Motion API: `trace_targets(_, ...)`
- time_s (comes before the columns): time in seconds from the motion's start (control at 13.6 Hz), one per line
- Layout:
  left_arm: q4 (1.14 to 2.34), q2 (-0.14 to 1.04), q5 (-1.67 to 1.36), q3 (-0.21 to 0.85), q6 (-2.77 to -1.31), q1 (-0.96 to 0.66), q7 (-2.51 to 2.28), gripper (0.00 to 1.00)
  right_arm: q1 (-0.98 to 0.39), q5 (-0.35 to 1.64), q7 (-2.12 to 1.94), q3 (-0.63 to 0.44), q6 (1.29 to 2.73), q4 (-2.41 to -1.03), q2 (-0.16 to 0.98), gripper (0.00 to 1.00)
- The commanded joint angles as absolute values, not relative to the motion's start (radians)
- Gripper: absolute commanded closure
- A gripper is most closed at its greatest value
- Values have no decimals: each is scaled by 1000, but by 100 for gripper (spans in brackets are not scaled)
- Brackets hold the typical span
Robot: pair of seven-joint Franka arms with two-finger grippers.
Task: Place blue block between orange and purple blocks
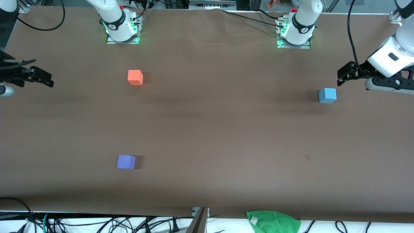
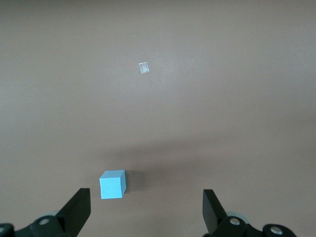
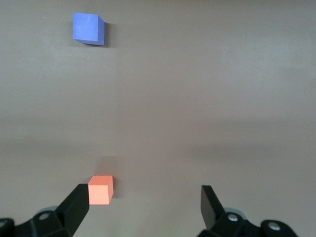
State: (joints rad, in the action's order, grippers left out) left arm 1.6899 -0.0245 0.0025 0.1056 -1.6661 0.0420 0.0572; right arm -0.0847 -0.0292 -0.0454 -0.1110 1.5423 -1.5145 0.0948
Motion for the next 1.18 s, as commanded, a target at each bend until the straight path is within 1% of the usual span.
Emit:
trace_targets(0.0, 1672, -18, 11, 106, -1663, 43, 61, 0, -80, -37, -44, -103, 1542, -1508, 91, 0)
trace_targets(0.88, 1671, -15, 12, 106, -1663, 43, 61, 0, -80, -38, -48, -101, 1543, -1508, 91, 0)
trace_targets(1.1, 1646, 0, 12, 106, -1660, 43, 61, 0, -80, -37, -48, -101, 1543, -1508, 92, 0)
